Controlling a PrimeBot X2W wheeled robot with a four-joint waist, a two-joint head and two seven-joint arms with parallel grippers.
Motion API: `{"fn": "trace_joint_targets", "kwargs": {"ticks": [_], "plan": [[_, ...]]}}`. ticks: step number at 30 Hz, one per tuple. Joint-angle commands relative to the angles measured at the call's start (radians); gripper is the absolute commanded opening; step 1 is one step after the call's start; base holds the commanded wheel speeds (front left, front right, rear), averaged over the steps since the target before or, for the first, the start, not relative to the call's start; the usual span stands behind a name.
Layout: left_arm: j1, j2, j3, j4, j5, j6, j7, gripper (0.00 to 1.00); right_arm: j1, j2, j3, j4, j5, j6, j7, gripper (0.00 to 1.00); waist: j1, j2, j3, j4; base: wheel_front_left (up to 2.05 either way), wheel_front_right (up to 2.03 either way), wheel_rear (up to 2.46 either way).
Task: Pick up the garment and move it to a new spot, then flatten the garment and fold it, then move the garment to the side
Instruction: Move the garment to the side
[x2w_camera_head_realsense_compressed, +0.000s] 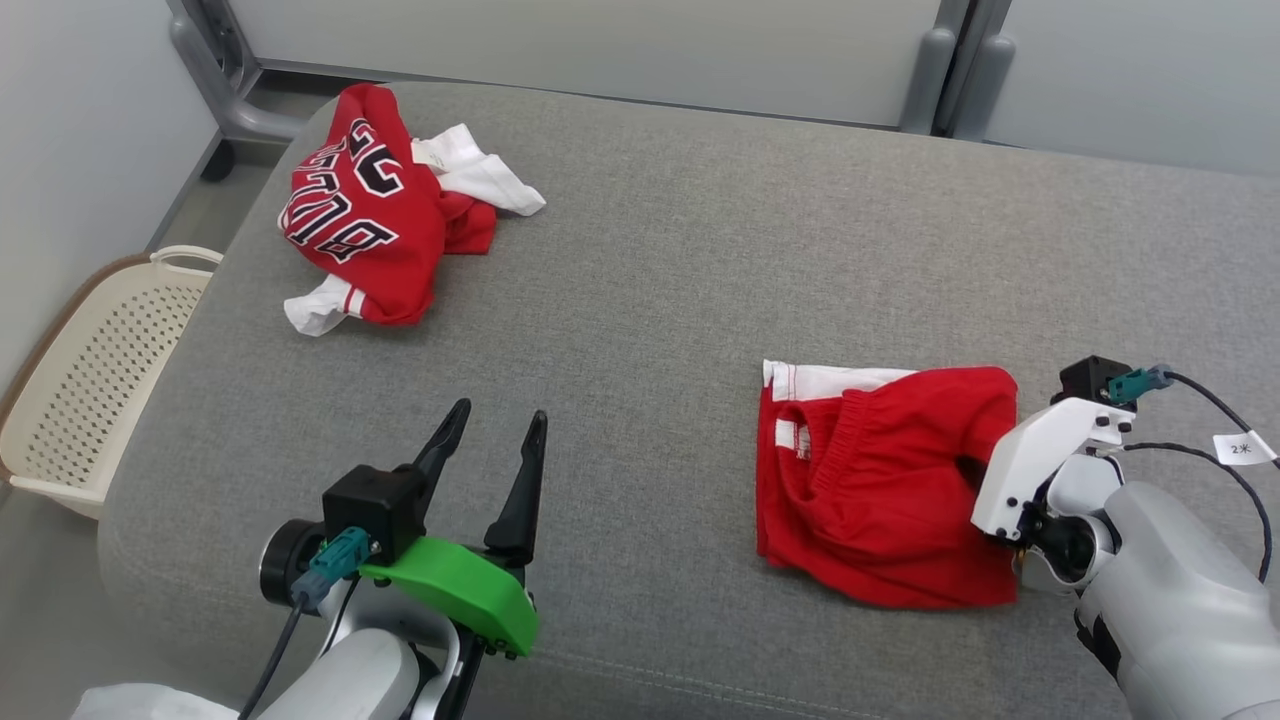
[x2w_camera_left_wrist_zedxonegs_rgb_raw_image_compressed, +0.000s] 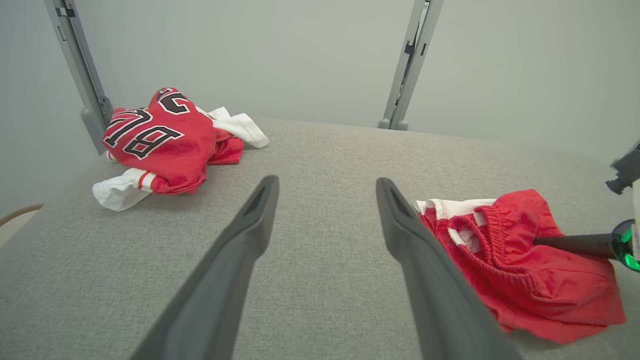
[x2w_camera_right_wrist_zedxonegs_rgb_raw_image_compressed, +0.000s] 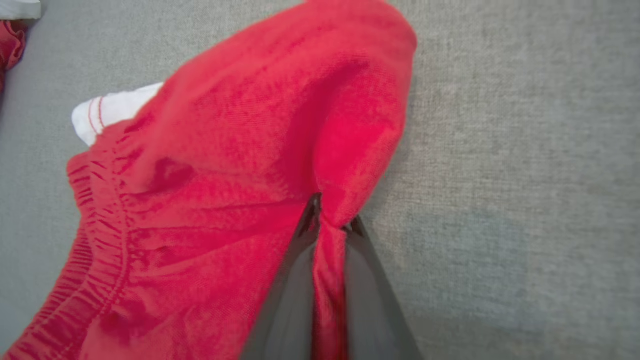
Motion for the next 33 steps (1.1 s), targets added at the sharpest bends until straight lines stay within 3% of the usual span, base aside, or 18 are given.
{"fn": "trace_joint_targets", "kwargs": {"ticks": [1,8,23,33], "plan": [[-0.015,0.003,0.000,-0.005,0.011,0.004,-0.006,1.00,-0.008,-0.006,0.007,0.005,-0.004,0.000,-0.009,0.00,0.0000,0.0000,0.002,-0.013,0.00,0.00,0.00],[-0.010,0.005,0.002,-0.014,0.006,0.008,-0.009,1.00,-0.045,-0.035,0.053,0.001,-0.010,0.000,-0.045,0.00,0.0000,0.0000,0.001,-0.091,0.00,0.00,0.00],[-0.035,-0.014,0.006,-0.008,0.008,0.001,-0.027,1.00,-0.164,-0.073,0.123,0.013,-0.015,0.000,-0.058,0.00,0.0000,0.0000,0.047,-0.363,0.00,0.00,0.00],[-0.075,-0.015,0.008,-0.005,0.019,-0.003,-0.027,1.00,-0.220,-0.091,0.141,0.017,-0.007,0.000,-0.087,0.00,0.0000,0.0000,0.101,-0.419,0.00,0.00,0.00]]}}
